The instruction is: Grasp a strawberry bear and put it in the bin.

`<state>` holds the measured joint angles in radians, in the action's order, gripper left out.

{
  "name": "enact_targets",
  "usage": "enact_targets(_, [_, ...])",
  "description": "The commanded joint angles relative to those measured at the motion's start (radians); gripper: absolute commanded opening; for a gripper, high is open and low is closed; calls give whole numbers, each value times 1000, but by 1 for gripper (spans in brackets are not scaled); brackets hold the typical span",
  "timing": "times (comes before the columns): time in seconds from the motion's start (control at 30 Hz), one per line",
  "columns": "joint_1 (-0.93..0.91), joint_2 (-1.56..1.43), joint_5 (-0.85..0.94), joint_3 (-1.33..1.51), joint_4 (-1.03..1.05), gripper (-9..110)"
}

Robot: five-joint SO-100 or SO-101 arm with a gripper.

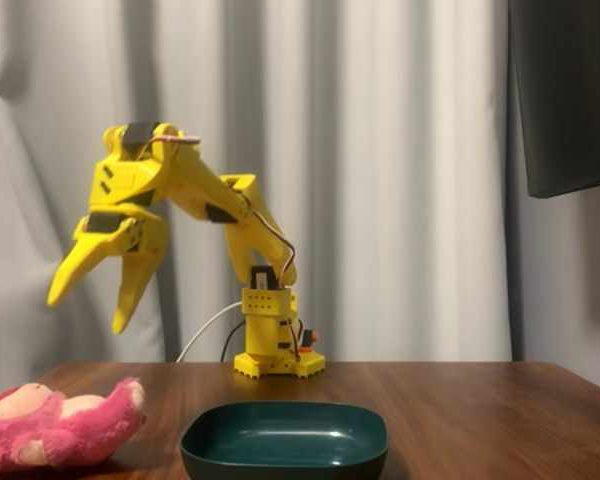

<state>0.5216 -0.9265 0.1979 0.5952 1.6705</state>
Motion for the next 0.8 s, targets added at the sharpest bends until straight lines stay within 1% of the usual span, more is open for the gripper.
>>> enact_targets(0.0, [-20, 49, 8, -158, 6, 41])
enact_targets(0.3, [-49, 181, -3, -291, 6, 42])
enact_targets(0.77, [-54, 270, -6, -293, 91, 42])
